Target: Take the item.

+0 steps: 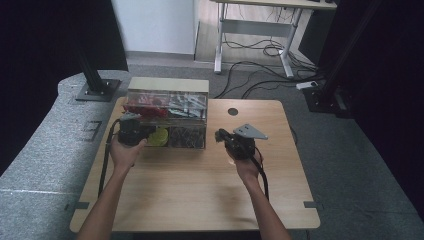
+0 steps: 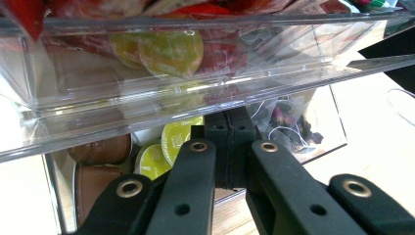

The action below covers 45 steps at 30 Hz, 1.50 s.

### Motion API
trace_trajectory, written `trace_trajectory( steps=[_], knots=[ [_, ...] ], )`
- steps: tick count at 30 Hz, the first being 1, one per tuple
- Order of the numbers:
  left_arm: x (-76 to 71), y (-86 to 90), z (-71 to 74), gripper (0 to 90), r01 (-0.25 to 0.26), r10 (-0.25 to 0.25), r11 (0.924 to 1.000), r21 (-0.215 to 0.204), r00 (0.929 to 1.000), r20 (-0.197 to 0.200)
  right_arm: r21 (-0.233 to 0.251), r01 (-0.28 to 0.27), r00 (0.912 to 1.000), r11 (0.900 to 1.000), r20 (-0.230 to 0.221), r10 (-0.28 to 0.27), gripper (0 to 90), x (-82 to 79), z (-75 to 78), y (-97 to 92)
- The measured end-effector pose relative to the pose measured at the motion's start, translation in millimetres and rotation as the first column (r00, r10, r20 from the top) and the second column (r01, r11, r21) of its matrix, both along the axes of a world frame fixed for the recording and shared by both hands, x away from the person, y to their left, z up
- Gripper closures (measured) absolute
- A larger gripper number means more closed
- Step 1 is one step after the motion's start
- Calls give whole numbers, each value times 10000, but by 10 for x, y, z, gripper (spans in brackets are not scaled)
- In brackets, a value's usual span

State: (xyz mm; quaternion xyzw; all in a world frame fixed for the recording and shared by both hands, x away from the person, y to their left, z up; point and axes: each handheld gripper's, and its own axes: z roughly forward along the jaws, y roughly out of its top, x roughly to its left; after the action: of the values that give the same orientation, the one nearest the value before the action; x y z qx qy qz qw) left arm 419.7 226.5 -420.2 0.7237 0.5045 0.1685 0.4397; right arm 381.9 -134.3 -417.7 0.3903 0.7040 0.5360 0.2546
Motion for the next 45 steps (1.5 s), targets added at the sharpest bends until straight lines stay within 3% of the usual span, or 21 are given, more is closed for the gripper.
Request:
trace_trajectory(
  steps=[21, 30, 45],
  knots=[
    [5, -23, -15, 900, 20, -20, 10000, 17, 10000, -89, 29, 701, 9975, 9975, -111, -701, 892, -8, -62, -376],
    [7, -25, -18, 900, 24, -24, 10000, 30, 10000, -96, -56, 854, 9962, 9963, -174, -855, 892, -14, -90, -457],
    [12, -22, -57, 900, -35, 35, 10000, 18, 9998, -190, -201, 1017, 9931, 9946, -571, -1027, 890, 41, -264, -516]
  ],
)
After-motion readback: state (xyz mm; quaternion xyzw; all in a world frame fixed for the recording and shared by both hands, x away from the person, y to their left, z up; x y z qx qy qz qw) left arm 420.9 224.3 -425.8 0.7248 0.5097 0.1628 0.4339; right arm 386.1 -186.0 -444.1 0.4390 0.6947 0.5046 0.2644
